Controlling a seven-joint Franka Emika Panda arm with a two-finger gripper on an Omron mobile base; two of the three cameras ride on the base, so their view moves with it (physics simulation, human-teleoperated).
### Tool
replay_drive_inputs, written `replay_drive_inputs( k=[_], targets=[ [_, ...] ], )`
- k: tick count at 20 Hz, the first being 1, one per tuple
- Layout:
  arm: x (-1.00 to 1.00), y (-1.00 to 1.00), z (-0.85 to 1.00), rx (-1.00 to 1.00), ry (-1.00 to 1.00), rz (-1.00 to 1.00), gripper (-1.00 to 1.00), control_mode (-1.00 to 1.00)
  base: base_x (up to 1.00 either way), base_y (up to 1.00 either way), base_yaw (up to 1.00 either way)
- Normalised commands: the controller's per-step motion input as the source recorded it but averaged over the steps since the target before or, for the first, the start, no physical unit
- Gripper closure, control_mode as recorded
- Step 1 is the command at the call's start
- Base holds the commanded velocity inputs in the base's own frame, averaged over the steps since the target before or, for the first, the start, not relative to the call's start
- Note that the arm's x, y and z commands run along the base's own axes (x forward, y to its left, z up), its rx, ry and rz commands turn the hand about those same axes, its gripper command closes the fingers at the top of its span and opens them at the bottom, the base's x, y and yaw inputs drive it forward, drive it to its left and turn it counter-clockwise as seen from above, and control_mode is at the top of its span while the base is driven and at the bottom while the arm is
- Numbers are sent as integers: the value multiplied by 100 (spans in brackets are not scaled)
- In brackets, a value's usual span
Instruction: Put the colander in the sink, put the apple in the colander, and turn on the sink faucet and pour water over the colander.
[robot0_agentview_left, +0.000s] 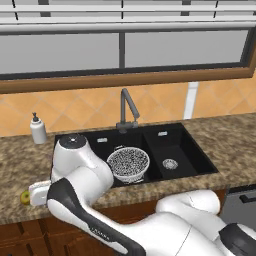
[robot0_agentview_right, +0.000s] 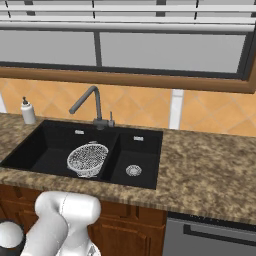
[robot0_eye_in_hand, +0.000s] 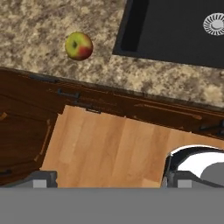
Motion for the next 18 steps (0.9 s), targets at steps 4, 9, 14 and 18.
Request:
replay_drive_inputs(
  k=[4,9,14,18],
  targets=[
    [30,82,0,-7,0,-3,-100,-100,0,0,0],
    [53,44,0,0,0,-4,-100,-100,0,0,0],
    [57,12,-19,0,0,-2,-100,-100,0,0,0],
    [46,0,-35,0,0,-1,-100,-100,0,0,0]
  ],
)
